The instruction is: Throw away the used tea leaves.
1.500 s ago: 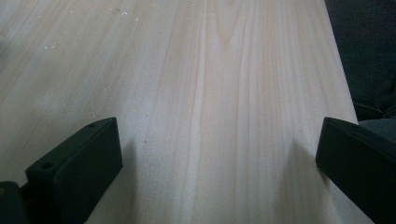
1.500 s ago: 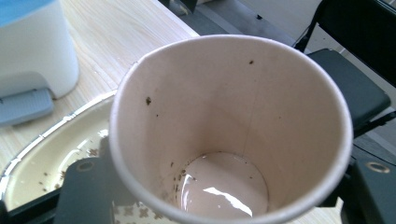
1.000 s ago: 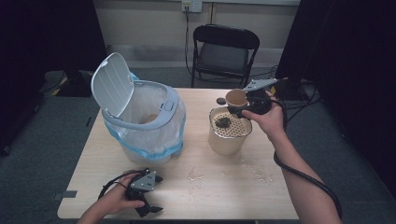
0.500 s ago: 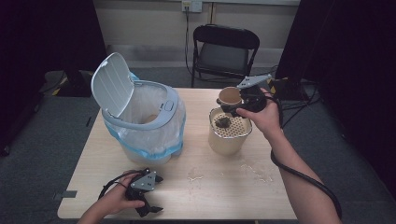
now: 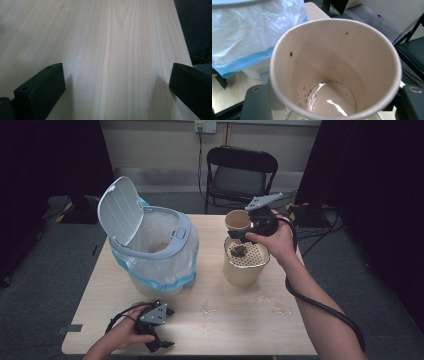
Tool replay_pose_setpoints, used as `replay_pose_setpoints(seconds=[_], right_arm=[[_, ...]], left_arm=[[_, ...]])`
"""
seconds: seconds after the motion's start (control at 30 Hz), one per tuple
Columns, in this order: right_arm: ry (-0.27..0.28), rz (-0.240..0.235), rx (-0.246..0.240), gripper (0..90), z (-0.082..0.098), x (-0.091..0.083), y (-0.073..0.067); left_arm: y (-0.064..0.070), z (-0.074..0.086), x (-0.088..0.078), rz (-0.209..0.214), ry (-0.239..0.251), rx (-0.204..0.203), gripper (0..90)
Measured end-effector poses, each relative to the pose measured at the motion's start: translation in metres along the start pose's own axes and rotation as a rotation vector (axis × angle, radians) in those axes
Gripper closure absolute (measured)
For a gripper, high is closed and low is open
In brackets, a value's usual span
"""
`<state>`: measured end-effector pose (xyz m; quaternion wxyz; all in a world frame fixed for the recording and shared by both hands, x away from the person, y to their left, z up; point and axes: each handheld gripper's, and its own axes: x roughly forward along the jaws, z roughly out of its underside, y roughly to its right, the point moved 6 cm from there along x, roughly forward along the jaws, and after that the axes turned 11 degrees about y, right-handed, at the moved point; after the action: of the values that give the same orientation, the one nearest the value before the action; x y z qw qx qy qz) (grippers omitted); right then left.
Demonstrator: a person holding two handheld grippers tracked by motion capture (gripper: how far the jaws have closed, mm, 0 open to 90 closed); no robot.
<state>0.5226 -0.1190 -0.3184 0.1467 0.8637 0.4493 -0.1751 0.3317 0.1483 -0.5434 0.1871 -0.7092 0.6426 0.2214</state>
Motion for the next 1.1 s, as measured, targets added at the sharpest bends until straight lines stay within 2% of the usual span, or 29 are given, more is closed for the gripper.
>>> replay_pose_setpoints(seconds=[0.27, 0.7, 1.1], right_arm=[[0.014, -0.019, -0.001, 29.2, -0.012, 0.004, -0.005], [0.000, -0.058, -0.006, 29.2, -0.029, 0.015, -0.015], [0.015, -0.093, -0.010, 29.1, -0.046, 0.024, -0.024]], left_arm=[[0.001, -0.001, 0.001, 0.000, 0.015, -0.013, 0.0], [0.001, 0.000, 0.001, 0.001, 0.014, -0.012, 0.0], [0.001, -0.001, 0.001, -0.002, 0.012, -0.012, 0.0]])
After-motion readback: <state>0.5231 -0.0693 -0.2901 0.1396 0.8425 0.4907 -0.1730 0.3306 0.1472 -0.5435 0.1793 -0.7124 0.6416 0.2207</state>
